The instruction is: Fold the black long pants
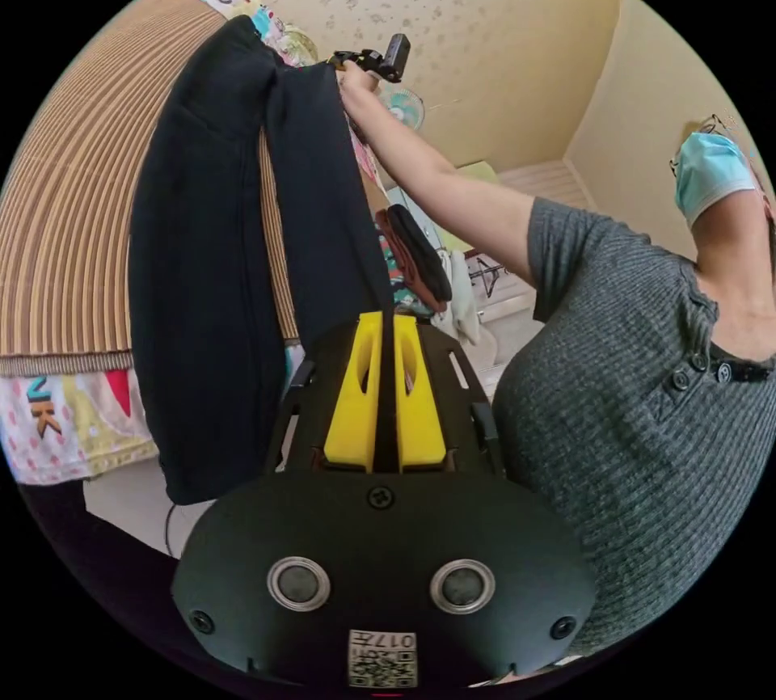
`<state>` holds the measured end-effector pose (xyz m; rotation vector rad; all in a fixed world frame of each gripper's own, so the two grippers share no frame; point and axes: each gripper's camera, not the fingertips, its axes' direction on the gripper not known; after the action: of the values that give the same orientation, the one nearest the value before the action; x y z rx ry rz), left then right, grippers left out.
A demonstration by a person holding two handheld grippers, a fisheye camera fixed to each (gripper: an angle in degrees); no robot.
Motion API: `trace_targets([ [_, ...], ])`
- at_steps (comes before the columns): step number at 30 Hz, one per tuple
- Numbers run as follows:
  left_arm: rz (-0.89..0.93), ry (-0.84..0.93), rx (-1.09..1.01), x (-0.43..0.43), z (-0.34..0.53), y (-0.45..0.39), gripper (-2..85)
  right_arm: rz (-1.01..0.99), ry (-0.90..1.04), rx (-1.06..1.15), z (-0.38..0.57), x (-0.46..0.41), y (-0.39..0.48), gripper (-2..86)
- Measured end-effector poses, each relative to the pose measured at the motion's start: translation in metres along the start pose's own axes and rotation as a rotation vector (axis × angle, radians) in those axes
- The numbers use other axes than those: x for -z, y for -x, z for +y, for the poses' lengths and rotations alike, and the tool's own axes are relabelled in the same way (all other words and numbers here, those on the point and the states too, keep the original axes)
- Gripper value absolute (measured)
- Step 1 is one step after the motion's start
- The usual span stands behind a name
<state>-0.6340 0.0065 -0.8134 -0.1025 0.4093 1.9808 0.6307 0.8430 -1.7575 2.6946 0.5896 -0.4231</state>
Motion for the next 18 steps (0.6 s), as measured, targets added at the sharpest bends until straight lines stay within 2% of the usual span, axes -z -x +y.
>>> trace_targets([
  [3, -0.096, -0.065, 0.079, 0.036, 0.021, 0.013, 2.5, -0.144, -0.054, 0.063, -0.025, 0.028, 0.068, 3.8],
  [6, -0.231, -0.111, 0.185, 0.068, 0.037, 0.031, 3.5, -0.412, 0.043, 0.084, -0.036, 0.006, 0.109, 5.0],
  [8, -0.306, -0.084, 0.26, 0.079, 0.041, 0.045, 3.8, -0.517, 0.107, 0.011, -0.026, -0.009, 0.111, 4.8],
  [11, -0.292, -0.051, 0.273, 0.089, 0.042, 0.057, 3.9, -0.69, 0.109, -0.132, 0.019, -0.003, 0.087, 6.7],
  [13, -0.297, -0.035, 0.254, 0.092, 0.039, 0.059, 4.0, -0.778, 0.093, -0.083, 0.08, 0.023, 0.068, 7.9],
  [18, -0.348, 0.012, 0.225, 0.096, 0.031, 0.056, 4.0, -0.822, 0.192, -0.009, 0.242, 0.08, 0.019, 9.7],
])
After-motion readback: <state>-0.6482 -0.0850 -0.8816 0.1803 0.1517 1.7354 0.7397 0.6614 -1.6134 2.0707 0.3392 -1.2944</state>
